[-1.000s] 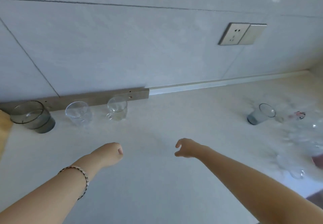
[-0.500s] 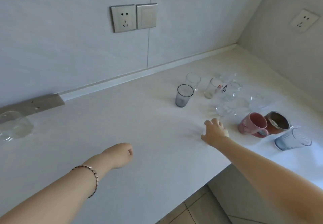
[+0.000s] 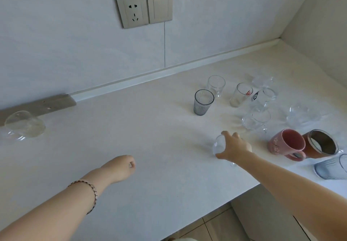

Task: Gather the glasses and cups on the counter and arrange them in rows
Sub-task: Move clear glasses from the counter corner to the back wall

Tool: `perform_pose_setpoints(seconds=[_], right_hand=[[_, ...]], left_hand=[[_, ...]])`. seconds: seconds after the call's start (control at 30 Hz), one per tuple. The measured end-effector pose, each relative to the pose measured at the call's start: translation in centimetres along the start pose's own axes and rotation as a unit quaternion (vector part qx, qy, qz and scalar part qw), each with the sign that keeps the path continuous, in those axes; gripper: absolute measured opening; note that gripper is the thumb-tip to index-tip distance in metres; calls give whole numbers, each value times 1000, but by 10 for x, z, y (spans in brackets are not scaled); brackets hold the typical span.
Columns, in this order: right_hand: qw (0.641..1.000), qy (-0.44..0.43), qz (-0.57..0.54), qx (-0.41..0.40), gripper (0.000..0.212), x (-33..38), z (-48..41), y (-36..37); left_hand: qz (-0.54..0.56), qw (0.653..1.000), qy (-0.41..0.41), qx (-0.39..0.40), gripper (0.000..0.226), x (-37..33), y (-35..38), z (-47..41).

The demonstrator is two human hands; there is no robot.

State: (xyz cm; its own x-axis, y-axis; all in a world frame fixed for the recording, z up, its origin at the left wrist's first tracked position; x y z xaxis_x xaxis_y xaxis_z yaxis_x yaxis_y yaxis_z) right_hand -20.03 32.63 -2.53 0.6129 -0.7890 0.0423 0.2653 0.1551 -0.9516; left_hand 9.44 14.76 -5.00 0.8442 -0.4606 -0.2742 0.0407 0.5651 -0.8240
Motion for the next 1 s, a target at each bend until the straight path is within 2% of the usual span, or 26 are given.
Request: perform_pose_setpoints(seconds=[0.17, 0.37, 0.73, 0.87, 1.0], right_hand=[[992, -124, 0, 22, 84, 82, 4, -4], [977, -204, -47, 36, 83, 227, 18, 4], [964, -253, -82, 3, 81, 479, 15, 27], [964, -258, -57, -15, 81, 529, 5, 31], [967, -250, -31, -25, 84, 551, -1, 38]], left_hand=[[24, 997, -65, -25, 10, 60, -16, 15], [52, 987, -142, -48, 12, 160, -40, 35], [88, 973, -208, -50, 11, 306, -70, 46], [96, 973, -204, -57, 13, 333, -80, 40], [106, 973, -195, -59, 11, 353, -82, 34]])
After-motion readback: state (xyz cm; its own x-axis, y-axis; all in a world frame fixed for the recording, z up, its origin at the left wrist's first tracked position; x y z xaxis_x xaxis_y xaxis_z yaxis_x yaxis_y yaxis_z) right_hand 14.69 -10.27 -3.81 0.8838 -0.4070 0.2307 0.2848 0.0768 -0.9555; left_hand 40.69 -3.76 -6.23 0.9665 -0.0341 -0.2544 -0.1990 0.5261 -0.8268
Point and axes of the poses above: each hand's wrist, its own z-axis away from the middle knuckle, its own y-axis out of the palm, x = y × z, the point moved 1 cm from there along -z, towards the middle knuckle, and after that the axes turned 14 degrees about -x, right-handed, at the moved point
